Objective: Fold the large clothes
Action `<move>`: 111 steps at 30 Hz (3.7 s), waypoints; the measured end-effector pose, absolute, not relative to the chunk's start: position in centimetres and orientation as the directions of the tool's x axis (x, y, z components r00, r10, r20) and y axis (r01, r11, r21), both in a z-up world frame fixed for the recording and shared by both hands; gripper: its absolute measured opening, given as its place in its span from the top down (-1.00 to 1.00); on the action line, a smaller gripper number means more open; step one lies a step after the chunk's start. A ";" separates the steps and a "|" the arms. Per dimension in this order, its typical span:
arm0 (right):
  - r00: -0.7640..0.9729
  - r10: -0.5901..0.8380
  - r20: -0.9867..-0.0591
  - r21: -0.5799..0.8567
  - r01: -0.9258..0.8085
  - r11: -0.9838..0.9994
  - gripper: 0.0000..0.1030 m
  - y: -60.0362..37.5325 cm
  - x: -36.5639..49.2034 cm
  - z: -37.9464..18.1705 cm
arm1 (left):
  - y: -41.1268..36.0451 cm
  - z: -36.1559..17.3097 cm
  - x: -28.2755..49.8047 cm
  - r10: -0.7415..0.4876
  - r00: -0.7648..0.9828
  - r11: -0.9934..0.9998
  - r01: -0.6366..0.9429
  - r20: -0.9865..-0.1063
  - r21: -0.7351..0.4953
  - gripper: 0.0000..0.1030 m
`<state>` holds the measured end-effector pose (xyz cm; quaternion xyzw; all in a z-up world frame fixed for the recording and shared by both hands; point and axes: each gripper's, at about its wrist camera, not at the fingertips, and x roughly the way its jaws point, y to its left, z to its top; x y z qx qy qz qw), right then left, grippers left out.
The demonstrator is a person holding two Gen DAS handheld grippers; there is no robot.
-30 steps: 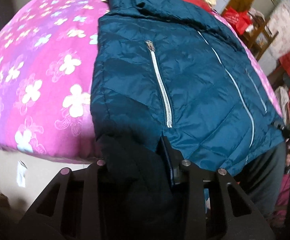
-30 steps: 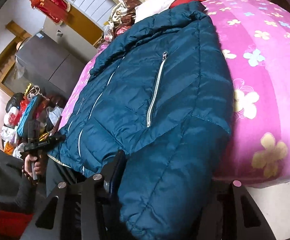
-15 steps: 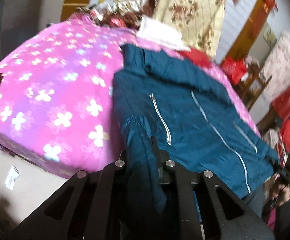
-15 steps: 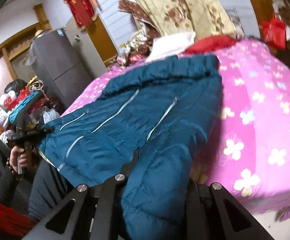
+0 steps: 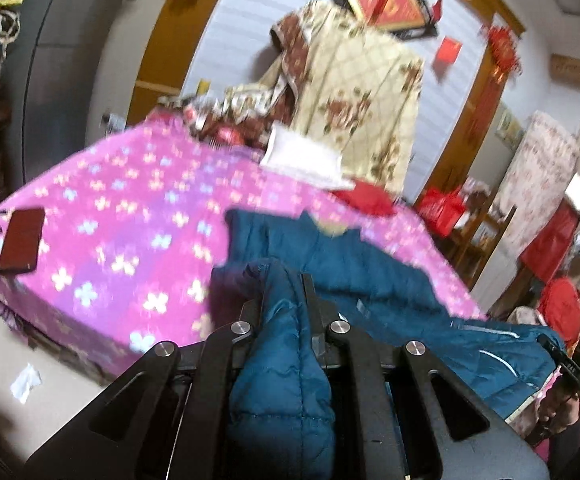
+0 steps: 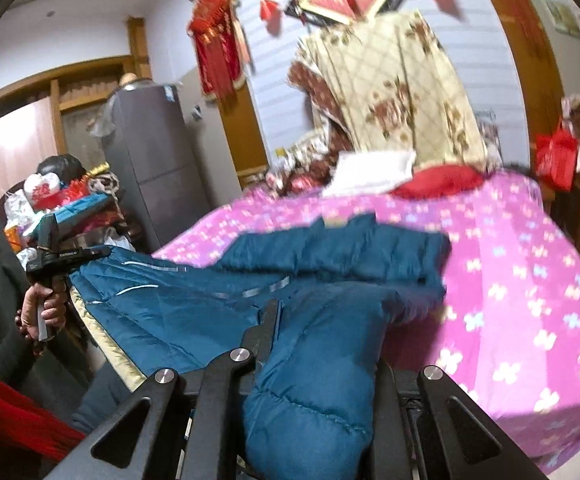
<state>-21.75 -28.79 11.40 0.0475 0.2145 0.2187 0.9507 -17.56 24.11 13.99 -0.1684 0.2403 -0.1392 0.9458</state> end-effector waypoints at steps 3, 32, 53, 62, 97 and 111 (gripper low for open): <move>0.832 0.442 -0.335 0.171 -0.407 0.897 0.72 -28.6 -22.3 13.5 | 24.5 15.7 -18.1 -0.356 0.865 0.893 0.204 -0.352 -0.402 0.84; 0.705 0.287 -0.648 0.448 0.049 0.893 0.72 -35.7 19.3 -2.3 | 14.3 0.3 21.7 0.028 0.726 0.988 -0.123 -0.687 -0.089 0.69; 0.688 0.283 -0.669 0.312 -0.086 0.946 -0.68 -31.3 10.0 3.3 | 12.6 4.5 13.8 -0.112 0.718 0.993 0.056 -0.687 -0.104 -0.54; 0.514 0.229 -0.826 0.260 -0.013 0.966 -0.68 -28.7 22.4 -1.3 | 4.3 2.3 24.6 0.077 0.683 0.988 0.048 -0.726 0.150 -0.54; 0.693 0.097 -0.714 0.079 -0.058 0.995 -0.98 -28.1 9.6 2.5 | 13.3 2.7 15.0 -0.065 0.616 0.988 -0.073 -0.785 -0.139 -0.76; 0.562 0.107 -0.820 0.192 0.093 0.977 -0.98 -36.3 13.2 -2.7 | 18.3 -3.3 22.8 -0.295 0.424 0.935 -0.055 -0.856 -0.350 -0.90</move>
